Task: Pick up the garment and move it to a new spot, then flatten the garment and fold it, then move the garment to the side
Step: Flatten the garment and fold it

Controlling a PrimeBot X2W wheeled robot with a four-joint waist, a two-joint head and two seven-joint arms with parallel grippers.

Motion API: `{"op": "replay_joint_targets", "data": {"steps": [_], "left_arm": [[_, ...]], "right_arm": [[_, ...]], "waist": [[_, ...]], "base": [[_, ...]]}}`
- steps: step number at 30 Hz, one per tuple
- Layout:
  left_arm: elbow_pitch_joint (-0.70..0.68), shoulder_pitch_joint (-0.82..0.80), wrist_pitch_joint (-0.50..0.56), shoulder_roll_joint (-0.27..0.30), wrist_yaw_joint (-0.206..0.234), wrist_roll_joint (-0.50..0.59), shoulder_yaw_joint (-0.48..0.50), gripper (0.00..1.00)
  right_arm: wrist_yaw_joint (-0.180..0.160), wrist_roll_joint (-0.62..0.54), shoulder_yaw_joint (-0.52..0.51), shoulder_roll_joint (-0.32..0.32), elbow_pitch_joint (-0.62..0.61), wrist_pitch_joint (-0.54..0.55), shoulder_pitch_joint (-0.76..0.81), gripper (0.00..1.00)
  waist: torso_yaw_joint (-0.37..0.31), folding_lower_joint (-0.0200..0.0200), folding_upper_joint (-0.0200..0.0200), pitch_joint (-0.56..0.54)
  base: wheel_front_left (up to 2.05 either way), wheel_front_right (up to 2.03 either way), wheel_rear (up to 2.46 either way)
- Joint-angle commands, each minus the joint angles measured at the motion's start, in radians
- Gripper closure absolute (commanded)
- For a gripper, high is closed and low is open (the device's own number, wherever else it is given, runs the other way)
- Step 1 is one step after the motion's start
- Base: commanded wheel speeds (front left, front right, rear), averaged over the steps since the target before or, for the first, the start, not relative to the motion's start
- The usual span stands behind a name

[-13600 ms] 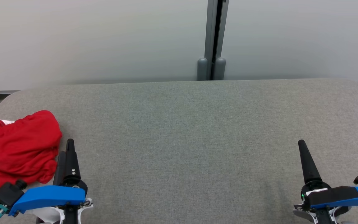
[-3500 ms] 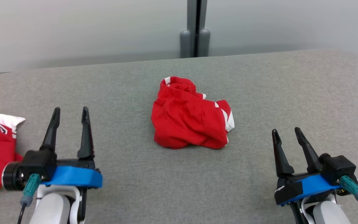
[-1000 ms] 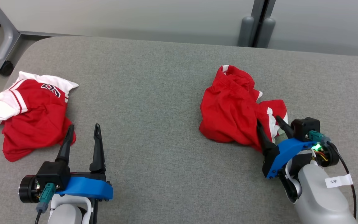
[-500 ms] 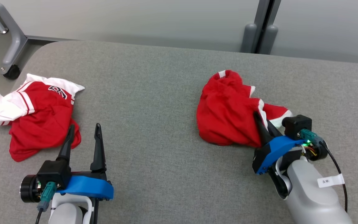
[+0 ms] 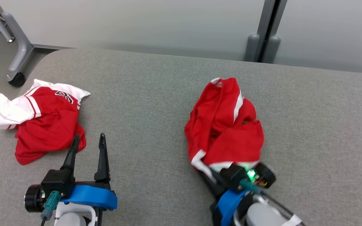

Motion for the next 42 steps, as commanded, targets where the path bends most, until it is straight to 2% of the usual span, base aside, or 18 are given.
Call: {"op": "replay_joint_targets", "data": {"steps": [1, 6, 7, 9, 12, 17, 24, 29, 35, 42], "left_arm": [[0.000, 0.001, -0.004, -0.001, -0.001, 0.000, 0.005, 0.00], [0.010, 0.014, -0.004, -0.006, -0.005, -0.004, 0.006, 0.00], [0.013, 0.015, -0.004, -0.007, -0.005, -0.004, 0.005, 0.00], [0.016, 0.018, -0.004, -0.008, -0.006, -0.006, 0.006, 0.00], [0.018, 0.023, -0.004, -0.010, -0.006, -0.005, 0.011, 0.00], [0.018, 0.040, -0.004, -0.008, -0.008, -0.001, 0.019, 0.00], [0.009, 0.044, -0.004, -0.001, -0.011, 0.004, 0.036, 0.00], [0.005, 0.039, -0.004, 0.001, -0.013, 0.008, 0.045, 0.00], [0.000, 0.022, -0.004, -0.002, -0.017, 0.013, 0.046, 0.00], [-0.001, 0.013, -0.004, -0.008, -0.016, 0.014, 0.042, 0.00]], "right_arm": [[0.000, 0.013, 0.016, 0.001, -0.007, -0.001, 0.018, 1.00], [0.000, 0.060, 0.167, 0.001, -0.013, 0.016, 0.073, 1.00], [0.000, 0.074, 0.189, 0.001, -0.012, 0.019, 0.082, 0.72], [0.000, 0.101, 0.212, 0.001, -0.017, 0.018, 0.094, 0.00], [0.000, 0.144, 0.204, 0.001, -0.027, 0.012, 0.108, 0.00], [0.000, 0.171, 0.120, 0.001, -0.084, 0.003, 0.127, 0.00], [0.000, 0.096, -0.089, -0.031, -0.191, -0.002, 0.152, 0.00], [0.000, 0.037, -0.249, -0.050, -0.220, 0.031, 0.170, 0.00], [0.000, -0.043, -0.355, -0.056, -0.201, 0.077, 0.167, 0.00], [0.000, -0.073, -0.368, -0.037, -0.099, 0.110, 0.149, 0.00]], "waist": [[0.000, 0.0001, 0.0000, -0.001], [-0.003, 0.0001, 0.0000, -0.015], [-0.004, 0.0001, 0.0000, -0.019], [-0.008, 0.0001, 0.0000, -0.027], [-0.019, 0.0001, 0.0000, -0.041], [-0.042, 0.0001, 0.0000, -0.060], [-0.070, 0.0001, 0.0000, -0.058], [-0.078, 0.0001, 0.0000, -0.049], [-0.071, 0.0001, 0.0000, -0.027], [-0.051, 0.0001, 0.0000, -0.006]], "base": [[0.00, 0.00, 0.00], [0.00, 0.00, 0.00], [0.00, 0.00, 0.00], [0.00, 0.00, 0.00], [0.00, 0.00, 0.00], [0.00, 0.00, 0.00], [0.00, 0.00, 0.00], [0.00, 0.00, 0.00], [0.00, 0.00, 0.00], [0.00, 0.00, 0.00]]}}
